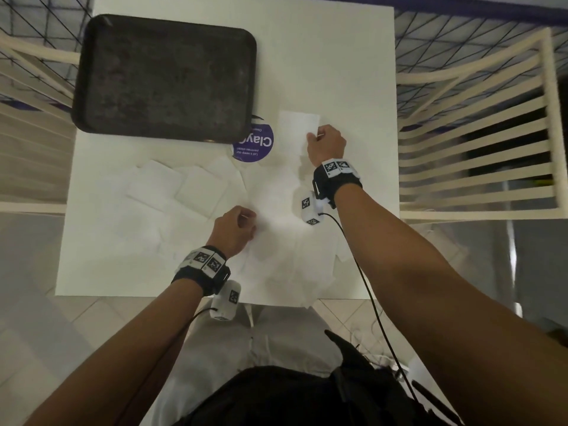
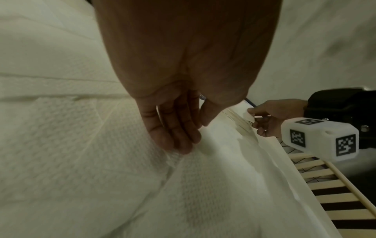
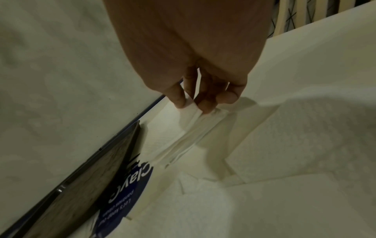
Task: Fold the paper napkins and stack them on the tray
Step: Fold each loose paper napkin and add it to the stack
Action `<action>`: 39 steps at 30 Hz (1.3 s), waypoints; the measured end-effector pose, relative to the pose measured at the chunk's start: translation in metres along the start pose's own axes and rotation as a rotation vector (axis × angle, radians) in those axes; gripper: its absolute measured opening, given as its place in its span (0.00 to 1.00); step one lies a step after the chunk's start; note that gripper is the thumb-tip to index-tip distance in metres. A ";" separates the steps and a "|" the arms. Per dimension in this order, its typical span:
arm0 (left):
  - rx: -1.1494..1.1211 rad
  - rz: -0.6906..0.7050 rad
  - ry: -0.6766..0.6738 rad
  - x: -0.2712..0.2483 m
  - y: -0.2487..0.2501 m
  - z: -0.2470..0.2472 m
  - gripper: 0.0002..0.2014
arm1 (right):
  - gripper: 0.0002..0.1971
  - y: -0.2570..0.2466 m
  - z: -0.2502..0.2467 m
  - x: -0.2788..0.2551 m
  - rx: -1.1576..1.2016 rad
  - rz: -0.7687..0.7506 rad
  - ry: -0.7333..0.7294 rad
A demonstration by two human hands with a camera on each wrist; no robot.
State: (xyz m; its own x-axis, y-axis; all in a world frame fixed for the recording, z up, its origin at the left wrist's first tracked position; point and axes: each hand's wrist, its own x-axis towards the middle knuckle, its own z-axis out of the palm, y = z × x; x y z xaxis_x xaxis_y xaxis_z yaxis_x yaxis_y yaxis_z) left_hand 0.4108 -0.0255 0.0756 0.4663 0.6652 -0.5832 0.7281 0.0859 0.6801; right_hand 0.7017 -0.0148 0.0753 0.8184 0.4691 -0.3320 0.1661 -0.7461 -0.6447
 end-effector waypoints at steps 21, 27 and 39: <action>0.197 0.017 0.119 -0.003 0.013 0.009 0.11 | 0.12 0.060 -0.012 -0.112 0.176 -0.111 0.029; 0.326 0.060 0.139 -0.003 0.018 0.012 0.10 | 0.12 0.076 -0.001 -0.149 0.103 -0.037 -0.030; 0.349 0.142 0.194 -0.010 0.010 0.004 0.05 | 0.13 0.083 0.003 -0.174 0.082 0.011 -0.051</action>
State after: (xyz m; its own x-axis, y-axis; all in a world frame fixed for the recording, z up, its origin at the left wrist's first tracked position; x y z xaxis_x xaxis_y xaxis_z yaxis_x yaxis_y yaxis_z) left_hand 0.4155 -0.0340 0.0870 0.4954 0.7824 -0.3774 0.8052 -0.2507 0.5374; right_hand 0.5711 -0.1572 0.0770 0.7905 0.4859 -0.3728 0.1099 -0.7114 -0.6941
